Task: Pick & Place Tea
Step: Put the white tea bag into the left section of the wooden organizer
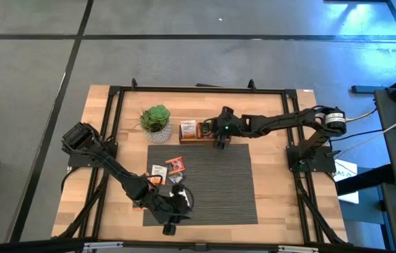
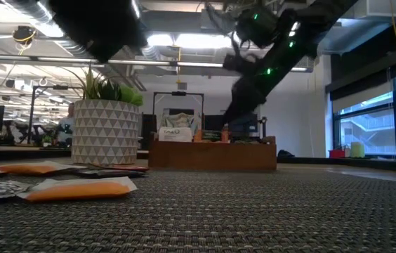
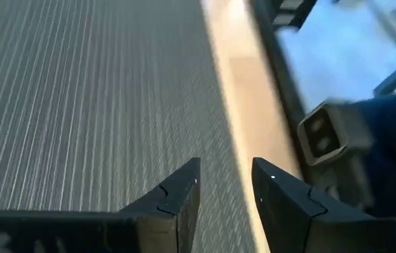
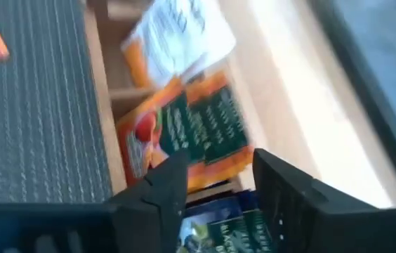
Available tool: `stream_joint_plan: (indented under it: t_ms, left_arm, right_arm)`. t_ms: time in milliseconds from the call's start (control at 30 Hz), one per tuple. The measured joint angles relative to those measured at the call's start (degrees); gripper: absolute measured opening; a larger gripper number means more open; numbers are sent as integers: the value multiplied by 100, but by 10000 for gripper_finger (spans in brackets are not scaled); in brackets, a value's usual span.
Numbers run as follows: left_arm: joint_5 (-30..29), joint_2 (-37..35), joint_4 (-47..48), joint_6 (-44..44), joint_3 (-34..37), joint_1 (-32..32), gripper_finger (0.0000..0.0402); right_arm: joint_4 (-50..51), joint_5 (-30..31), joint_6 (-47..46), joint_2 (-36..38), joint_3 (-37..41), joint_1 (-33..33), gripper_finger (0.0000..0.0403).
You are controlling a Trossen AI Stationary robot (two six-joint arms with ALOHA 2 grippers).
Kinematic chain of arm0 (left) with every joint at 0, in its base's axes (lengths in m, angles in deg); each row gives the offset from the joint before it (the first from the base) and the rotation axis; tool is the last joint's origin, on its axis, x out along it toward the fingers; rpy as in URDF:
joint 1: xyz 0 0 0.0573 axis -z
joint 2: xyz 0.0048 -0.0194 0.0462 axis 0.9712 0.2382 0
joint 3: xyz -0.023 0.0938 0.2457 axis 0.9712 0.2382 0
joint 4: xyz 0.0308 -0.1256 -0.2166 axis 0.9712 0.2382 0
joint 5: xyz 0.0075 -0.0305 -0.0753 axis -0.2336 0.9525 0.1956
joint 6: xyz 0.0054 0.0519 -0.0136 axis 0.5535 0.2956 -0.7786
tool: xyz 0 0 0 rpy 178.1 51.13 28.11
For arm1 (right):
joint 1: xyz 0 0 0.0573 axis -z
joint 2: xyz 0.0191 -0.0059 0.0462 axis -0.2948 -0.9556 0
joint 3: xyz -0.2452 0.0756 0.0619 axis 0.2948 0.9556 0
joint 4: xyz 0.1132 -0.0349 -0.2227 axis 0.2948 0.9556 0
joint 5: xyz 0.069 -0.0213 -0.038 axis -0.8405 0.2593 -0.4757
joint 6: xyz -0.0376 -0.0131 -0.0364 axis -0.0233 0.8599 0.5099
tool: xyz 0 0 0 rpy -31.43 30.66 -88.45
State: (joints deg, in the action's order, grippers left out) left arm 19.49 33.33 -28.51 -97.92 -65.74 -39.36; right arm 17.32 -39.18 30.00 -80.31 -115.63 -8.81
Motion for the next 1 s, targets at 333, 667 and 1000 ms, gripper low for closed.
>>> stream_joint_plan:
  t_ms: [333, 667, 1000]
  left_arm:
    - [-249, 230, 1272, -1995, -2, 327, 125]
    - [-355, 817, 1225, -2586, -12, 435, 125]
    - [-577, 942, 1248, -2332, -20, 518, 125]
  right_arm:
    - [-744, -1956, -1402, 23, -9, -891, 173]
    - [-2351, -2015, -2783, -825, -4, -1650, 172]
    - [-2602, -2379, -4156, -1891, -457, -1884, 172]
